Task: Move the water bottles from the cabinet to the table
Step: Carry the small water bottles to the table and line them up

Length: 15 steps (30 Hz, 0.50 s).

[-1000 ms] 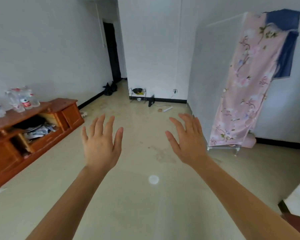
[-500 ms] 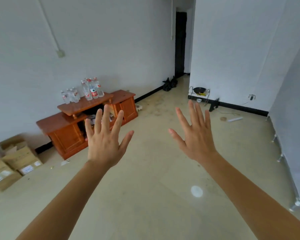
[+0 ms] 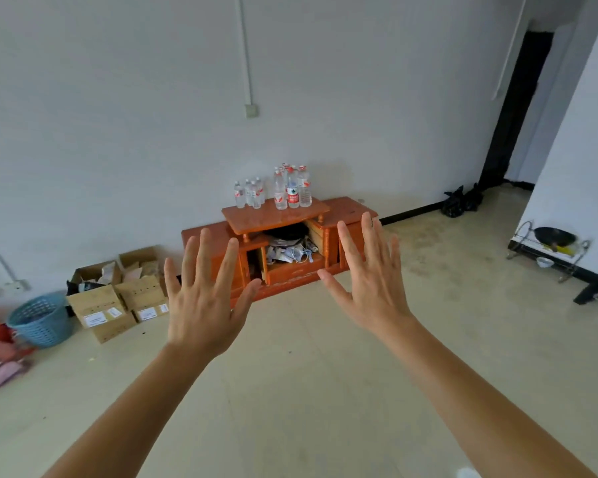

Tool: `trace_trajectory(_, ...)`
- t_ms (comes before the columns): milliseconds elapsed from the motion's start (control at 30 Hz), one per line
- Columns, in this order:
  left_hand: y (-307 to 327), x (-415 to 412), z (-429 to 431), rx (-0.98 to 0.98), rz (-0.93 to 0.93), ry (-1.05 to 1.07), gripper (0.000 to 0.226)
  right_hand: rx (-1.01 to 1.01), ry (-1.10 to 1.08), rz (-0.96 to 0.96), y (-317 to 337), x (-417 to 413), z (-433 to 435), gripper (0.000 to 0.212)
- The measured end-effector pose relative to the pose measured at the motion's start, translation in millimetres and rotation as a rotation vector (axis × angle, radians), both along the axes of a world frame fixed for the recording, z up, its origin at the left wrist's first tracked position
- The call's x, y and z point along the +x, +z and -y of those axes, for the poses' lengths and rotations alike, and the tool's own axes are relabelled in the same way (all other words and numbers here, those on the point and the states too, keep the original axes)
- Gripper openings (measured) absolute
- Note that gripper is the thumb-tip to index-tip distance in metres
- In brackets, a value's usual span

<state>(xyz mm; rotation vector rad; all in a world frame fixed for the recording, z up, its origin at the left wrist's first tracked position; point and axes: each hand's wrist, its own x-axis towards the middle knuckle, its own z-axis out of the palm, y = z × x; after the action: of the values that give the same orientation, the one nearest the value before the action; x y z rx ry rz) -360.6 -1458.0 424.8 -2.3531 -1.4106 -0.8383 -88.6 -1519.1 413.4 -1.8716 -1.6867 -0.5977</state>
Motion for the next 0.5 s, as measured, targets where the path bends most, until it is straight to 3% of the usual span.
trace_trajectory(200,28,33,-129,0.008,0.020,0.000,0.072,0.036,0.037,-0.023,20,18,-125,0.083)
trace_trajectory(500,-11,133,-320,-0.048,0.003,-0.033,0.070,0.032,0.015,-0.038,-3,112,-314,0.082)
